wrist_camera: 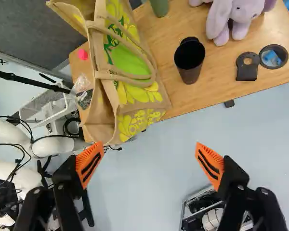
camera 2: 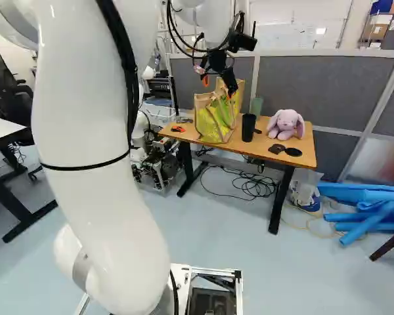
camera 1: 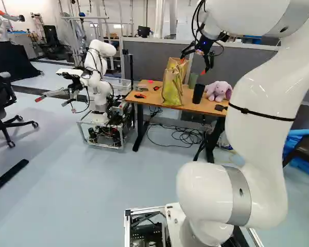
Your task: Pick up the bag on the ground and place it on the table
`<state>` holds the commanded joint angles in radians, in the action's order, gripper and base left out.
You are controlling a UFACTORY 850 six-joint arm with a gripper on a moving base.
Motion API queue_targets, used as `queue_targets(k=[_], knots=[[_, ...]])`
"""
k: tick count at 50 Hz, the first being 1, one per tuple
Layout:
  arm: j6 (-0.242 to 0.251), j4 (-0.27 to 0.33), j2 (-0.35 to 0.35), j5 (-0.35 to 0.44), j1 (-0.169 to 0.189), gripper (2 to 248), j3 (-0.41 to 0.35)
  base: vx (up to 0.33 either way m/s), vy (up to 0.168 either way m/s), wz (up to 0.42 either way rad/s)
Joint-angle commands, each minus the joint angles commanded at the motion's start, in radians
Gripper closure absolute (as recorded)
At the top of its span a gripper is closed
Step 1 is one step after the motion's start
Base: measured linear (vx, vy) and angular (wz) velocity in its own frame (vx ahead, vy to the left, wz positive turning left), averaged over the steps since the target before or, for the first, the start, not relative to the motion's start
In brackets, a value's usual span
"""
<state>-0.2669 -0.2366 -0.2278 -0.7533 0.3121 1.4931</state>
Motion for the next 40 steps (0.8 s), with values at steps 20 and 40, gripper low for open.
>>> queue_targets(k=[20,40], knots=[[0.030,0.027,0.058,0.185,-0.035,3,-0.160,0.000,0.000,0.000],[0.068,0.060,0.129,0.413,-0.079,3,-0.357,0.000,0.000,0.000]])
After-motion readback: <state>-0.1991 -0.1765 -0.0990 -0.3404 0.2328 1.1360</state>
